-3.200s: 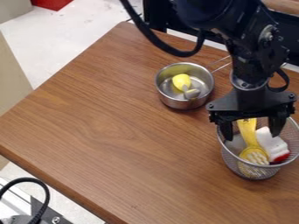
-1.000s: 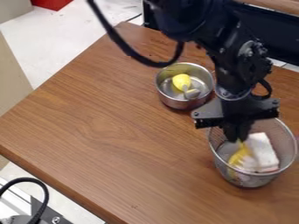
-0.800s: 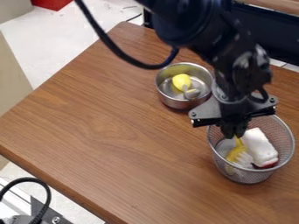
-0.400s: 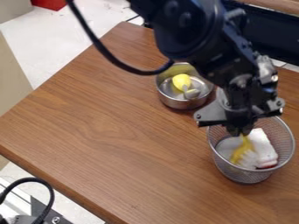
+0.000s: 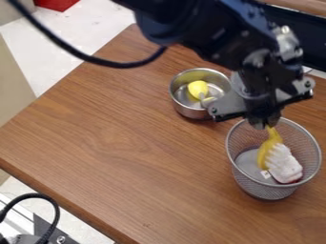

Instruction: Put the brush to other pot

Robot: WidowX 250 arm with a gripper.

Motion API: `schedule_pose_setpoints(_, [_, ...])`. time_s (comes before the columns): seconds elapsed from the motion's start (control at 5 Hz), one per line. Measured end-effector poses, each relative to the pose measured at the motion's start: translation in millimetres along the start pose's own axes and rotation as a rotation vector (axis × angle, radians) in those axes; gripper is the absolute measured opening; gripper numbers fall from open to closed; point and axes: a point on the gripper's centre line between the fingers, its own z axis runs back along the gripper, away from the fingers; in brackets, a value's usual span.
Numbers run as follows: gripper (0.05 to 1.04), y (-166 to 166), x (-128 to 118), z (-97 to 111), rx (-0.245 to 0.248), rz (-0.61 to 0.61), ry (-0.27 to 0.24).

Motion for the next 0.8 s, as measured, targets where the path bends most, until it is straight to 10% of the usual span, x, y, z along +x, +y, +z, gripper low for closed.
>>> schedule_pose_setpoints(0.8, [0.055,53.0,87.5,3.8,0.163,0.024,-0.052])
